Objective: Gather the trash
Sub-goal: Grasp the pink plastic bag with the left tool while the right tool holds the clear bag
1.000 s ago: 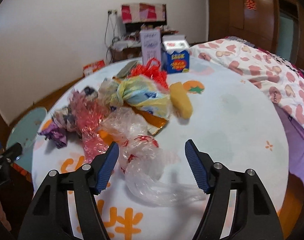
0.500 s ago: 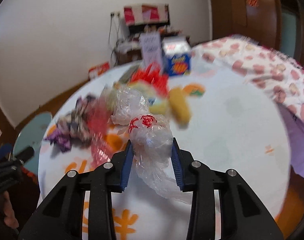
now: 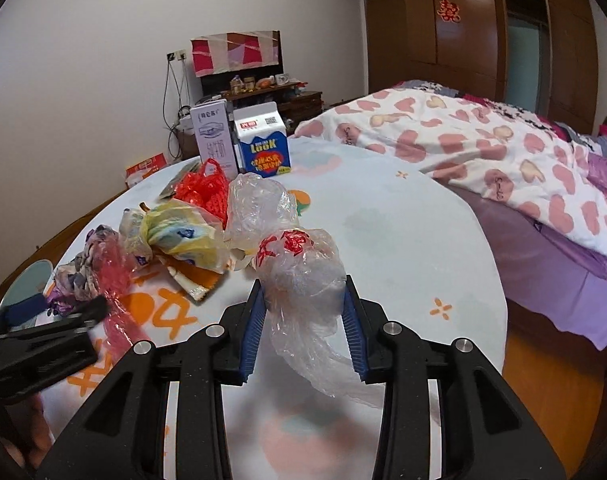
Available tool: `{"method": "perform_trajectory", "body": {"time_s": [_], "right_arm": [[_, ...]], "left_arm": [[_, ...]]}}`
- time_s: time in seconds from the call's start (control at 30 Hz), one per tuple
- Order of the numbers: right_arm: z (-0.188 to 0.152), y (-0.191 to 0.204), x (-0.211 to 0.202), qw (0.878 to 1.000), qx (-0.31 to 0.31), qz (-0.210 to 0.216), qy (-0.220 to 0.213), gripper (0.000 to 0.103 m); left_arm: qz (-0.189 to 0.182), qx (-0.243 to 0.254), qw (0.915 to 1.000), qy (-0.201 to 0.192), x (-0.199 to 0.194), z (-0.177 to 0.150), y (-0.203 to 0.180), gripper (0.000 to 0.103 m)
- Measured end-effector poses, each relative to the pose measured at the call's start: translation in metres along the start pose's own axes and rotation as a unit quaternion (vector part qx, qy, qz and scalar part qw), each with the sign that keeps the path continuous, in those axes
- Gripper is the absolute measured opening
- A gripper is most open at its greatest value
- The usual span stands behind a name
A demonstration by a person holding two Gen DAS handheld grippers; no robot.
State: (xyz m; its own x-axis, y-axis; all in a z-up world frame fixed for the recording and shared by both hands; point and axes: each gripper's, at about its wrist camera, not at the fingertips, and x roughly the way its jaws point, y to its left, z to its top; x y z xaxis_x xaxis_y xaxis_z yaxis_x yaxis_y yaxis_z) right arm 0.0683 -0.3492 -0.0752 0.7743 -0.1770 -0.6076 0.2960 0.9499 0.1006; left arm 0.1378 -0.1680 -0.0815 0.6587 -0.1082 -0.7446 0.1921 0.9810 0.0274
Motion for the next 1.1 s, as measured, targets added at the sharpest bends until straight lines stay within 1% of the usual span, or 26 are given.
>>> {"method": "perform_trajectory", "body": {"time_s": [0.1, 0.13, 0.27, 0.3, 0.33, 0.4, 0.47, 0.6, 0.73, 0.8, 1.0, 1.1], "right_arm": [[-0.004, -0.004, -0.001, 1.000, 0.006, 0.002, 0.005, 0.038], [-0.004, -0.005, -0.001, 1.000, 0.007, 0.004, 0.006, 0.038], [-0.005, -0.007, -0.001, 1.000, 0.010, 0.007, 0.010, 0.038], [-0.005, -0.007, -0.002, 1.000, 0.010, 0.007, 0.010, 0.038], [-0.005, -0.007, -0.002, 1.000, 0.010, 0.007, 0.009, 0.038], [-0.006, -0.007, -0.004, 1.000, 0.010, 0.007, 0.007, 0.038], [-0.006, -0.007, -0.004, 1.000, 0.010, 0.006, 0.006, 0.038], [-0.004, 0.000, -0.010, 1.000, 0.007, 0.007, -0.002, 0.038], [-0.005, 0.013, -0.014, 1.000, -0.004, 0.014, -0.003, 0.038], [-0.006, 0.022, -0.014, 1.000, -0.009, 0.021, 0.001, 0.038], [-0.006, 0.053, -0.017, 0.998, -0.031, 0.046, 0.005, 0.038], [-0.005, 0.068, -0.019, 0.998, -0.042, 0.055, 0.004, 0.038]], "left_arm": [[-0.008, 0.016, 0.9997, 0.015, 0.013, 0.000, -0.022, 0.085], [-0.008, 0.019, 0.9996, 0.020, 0.018, 0.000, -0.027, 0.077], [-0.022, 0.024, 0.9979, 0.057, 0.034, -0.005, -0.036, 0.055], [-0.025, 0.023, 0.9976, 0.060, 0.035, -0.007, -0.036, 0.048], [-0.026, 0.024, 0.9977, 0.057, 0.034, -0.009, -0.036, 0.046], [-0.023, 0.030, 0.9981, 0.049, 0.031, -0.009, -0.036, 0.043], [-0.025, 0.034, 0.9983, 0.039, 0.024, -0.009, -0.033, 0.043], [-0.021, 0.034, 0.9992, 0.005, 0.001, -0.004, -0.021, 0.043], [-0.005, 0.032, 0.9994, -0.015, -0.017, -0.001, -0.005, 0.043], [0.009, 0.030, 0.9992, -0.025, -0.025, -0.002, 0.006, 0.043], [0.036, 0.012, 0.9988, -0.030, -0.037, -0.006, 0.043, 0.043], [0.042, 0.003, 0.9987, -0.027, -0.038, -0.009, 0.058, 0.043]]}}
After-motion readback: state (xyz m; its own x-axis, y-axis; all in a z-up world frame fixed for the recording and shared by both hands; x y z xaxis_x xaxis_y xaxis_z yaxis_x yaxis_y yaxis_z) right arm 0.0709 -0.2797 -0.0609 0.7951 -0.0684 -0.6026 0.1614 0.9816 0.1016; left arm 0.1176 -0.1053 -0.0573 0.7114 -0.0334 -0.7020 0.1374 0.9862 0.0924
